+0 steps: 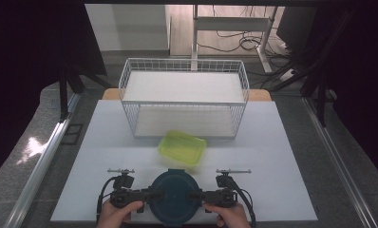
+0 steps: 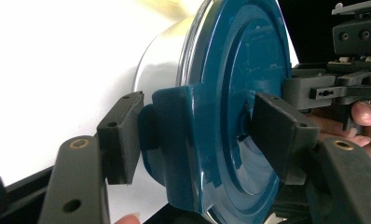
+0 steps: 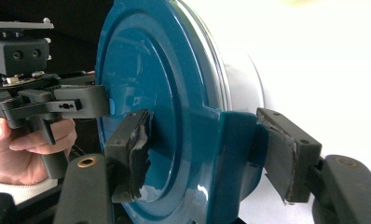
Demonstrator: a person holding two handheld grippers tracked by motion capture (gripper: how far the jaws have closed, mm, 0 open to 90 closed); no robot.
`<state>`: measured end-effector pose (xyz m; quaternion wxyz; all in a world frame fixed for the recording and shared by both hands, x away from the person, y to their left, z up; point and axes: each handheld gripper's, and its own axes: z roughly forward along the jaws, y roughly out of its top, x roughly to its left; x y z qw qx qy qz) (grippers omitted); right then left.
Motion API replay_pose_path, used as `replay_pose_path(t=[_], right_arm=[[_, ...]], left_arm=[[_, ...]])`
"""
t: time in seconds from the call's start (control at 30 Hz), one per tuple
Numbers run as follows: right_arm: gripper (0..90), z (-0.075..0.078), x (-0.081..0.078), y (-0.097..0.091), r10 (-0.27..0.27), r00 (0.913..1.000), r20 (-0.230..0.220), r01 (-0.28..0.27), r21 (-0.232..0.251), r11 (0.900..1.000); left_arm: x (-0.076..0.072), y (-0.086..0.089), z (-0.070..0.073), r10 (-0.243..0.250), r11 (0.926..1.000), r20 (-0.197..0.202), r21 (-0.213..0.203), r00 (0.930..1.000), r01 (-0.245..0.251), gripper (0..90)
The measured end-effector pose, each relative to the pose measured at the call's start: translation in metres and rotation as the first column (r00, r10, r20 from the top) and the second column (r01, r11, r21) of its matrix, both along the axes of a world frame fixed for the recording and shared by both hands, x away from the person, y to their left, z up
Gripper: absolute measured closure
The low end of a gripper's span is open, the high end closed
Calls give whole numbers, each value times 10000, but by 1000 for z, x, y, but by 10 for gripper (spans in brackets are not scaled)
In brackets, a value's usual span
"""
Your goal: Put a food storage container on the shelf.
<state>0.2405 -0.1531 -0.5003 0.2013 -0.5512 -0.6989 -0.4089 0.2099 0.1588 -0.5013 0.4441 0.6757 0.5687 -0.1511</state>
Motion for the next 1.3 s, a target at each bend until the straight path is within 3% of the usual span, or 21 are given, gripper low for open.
replay_pose_path(t=[0.3, 0.73, 1.3], right_arm=[[383, 3, -1, -1, -154, 9999, -31, 154, 88, 9998], [383, 13, -1, -3, -79, 9980, 622, 78, 15, 10000], [381, 23, 3, -5, 39, 9950, 999, -24, -152, 9999]], left_arm=[[-2, -2, 4, 15, 9999, 198, 146, 9998, -18, 369], [-2, -4, 13, 54, 9999, 512, 100, 9987, -59, 375], [4, -7, 20, -73, 9999, 662, 114, 9978, 66, 375]])
